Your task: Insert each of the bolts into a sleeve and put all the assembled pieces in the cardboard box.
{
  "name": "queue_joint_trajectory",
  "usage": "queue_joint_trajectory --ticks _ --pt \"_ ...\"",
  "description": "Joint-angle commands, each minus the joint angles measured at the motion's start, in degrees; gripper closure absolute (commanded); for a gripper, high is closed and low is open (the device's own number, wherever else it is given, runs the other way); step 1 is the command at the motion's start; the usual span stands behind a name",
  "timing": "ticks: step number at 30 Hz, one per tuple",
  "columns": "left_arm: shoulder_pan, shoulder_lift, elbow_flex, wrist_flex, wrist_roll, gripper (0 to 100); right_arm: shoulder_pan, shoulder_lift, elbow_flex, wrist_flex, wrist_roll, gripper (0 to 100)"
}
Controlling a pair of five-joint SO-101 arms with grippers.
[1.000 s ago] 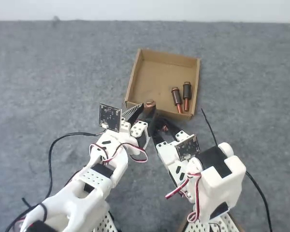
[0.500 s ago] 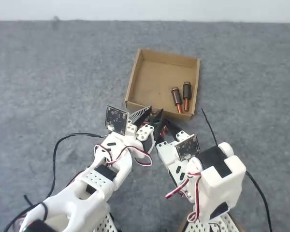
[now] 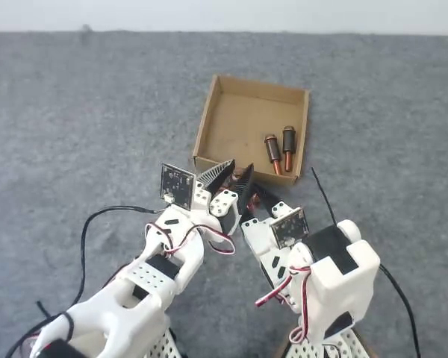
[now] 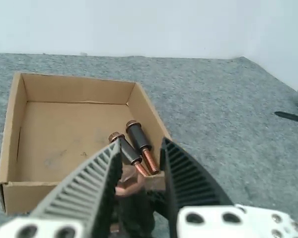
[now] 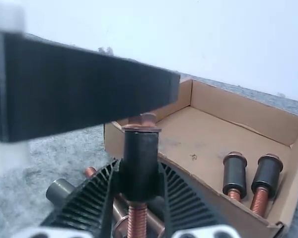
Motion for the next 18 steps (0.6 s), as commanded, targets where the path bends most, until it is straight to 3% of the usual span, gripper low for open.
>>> queue_joint_trajectory --ticks 1,8,18 --pt "-0.18 -0.97 -0.57 -1.67 -0.18 88 0.84 -3.03 1.67 -0.66 0.62 99.1" --pt "-3.96 -13.1 2.77 0.0 0.0 88 0.84 -3.03 1.67 -0.66 0.62 99.1" --pt "-5.98 -35.08 3.3 27.52 0.0 88 0.84 -3.03 1.67 -0.66 0.62 99.1"
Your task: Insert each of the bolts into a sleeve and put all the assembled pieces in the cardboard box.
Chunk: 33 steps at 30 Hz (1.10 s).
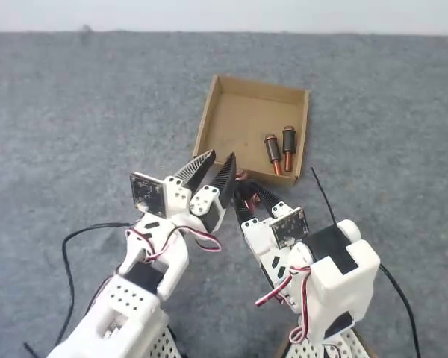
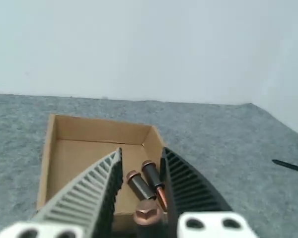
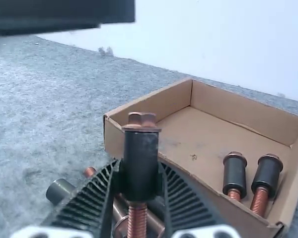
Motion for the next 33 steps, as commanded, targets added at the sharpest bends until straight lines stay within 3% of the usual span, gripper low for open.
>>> queue_joint_trajectory --ticks 1,20,26,28,33 --pt "-1.58 -8.35 -0.13 10.46 0.0 88 0.84 -3.03 1.67 -0.66 0.62 99.1" --pt "-20.04 -36.22 2.77 60.57 -0.18 89 3.12 -3.47 1.93 -0.66 0.62 99.1" --pt "-26.81 -37.63 2.59 62.51 -0.18 91 3.74 -3.56 2.11 -3.56 0.62 99.1" --pt "-27.87 -37.63 2.59 63.03 -0.26 99 4.88 -3.56 2.11 -5.32 0.62 99.1" --pt "-29.01 -37.63 2.59 63.12 -0.26 99 5.49 -3.56 1.67 -5.93 0.62 99.1"
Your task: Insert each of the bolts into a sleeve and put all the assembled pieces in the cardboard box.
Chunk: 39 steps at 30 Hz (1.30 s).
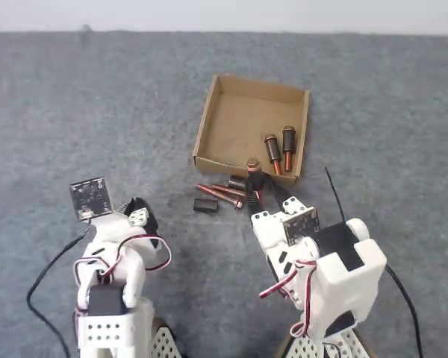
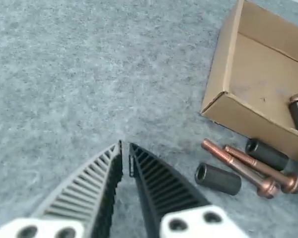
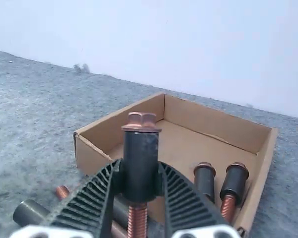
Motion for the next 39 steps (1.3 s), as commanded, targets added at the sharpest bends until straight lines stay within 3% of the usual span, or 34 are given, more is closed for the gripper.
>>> queue_joint_trajectory --ticks 1,8,26,32,39 --pt "-0.7 -1.05 -1.01 0.44 -0.53 99 0.84 -3.82 1.58 -2.07 0.62 99.1" --pt "-2.11 -1.32 -1.01 3.25 -0.53 99 1.1 -13.58 1.58 4.62 0.62 99.1" --pt "-2.2 -1.32 -1.01 3.43 -0.53 99 1.1 -50.95 -18.46 78.02 0.62 99.1" --pt "-2.2 -1.32 -1.01 3.43 -0.53 99 4.79 -48.13 -32.79 92.62 0.35 99.1" --pt "-2.2 -1.32 -1.01 3.43 -0.53 99 8.92 -33.54 -48.88 102.9 0.26 99.1"
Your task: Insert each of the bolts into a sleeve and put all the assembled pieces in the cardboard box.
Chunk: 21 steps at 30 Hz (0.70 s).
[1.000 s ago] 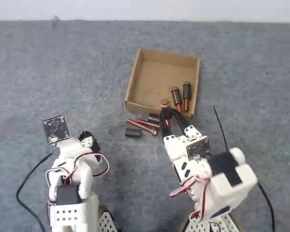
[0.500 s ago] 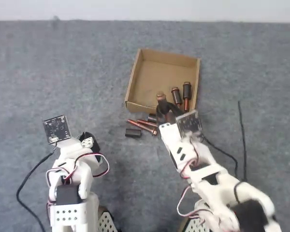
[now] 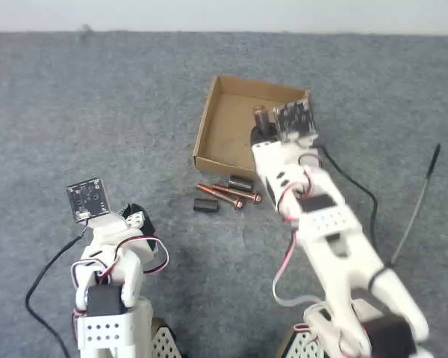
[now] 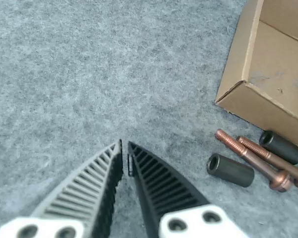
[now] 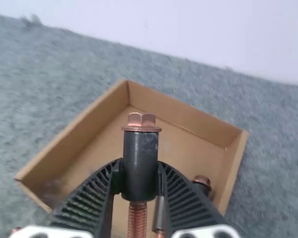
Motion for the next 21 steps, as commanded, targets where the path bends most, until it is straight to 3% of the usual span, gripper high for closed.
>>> queue_joint_trajectory --ticks 1,12,21 --pt "-0.35 -1.32 -1.01 0.26 -0.62 99 1.89 6.11 -10.99 3.3 0.26 99.1" --pt "-0.35 -1.23 -1.01 0.26 -0.62 99 1.8 26.77 -25.32 3.74 0.26 99.0" --pt "-0.35 -1.23 -1.01 0.26 -0.62 99 1.54 33.01 -27.96 3.82 2.02 98.8"
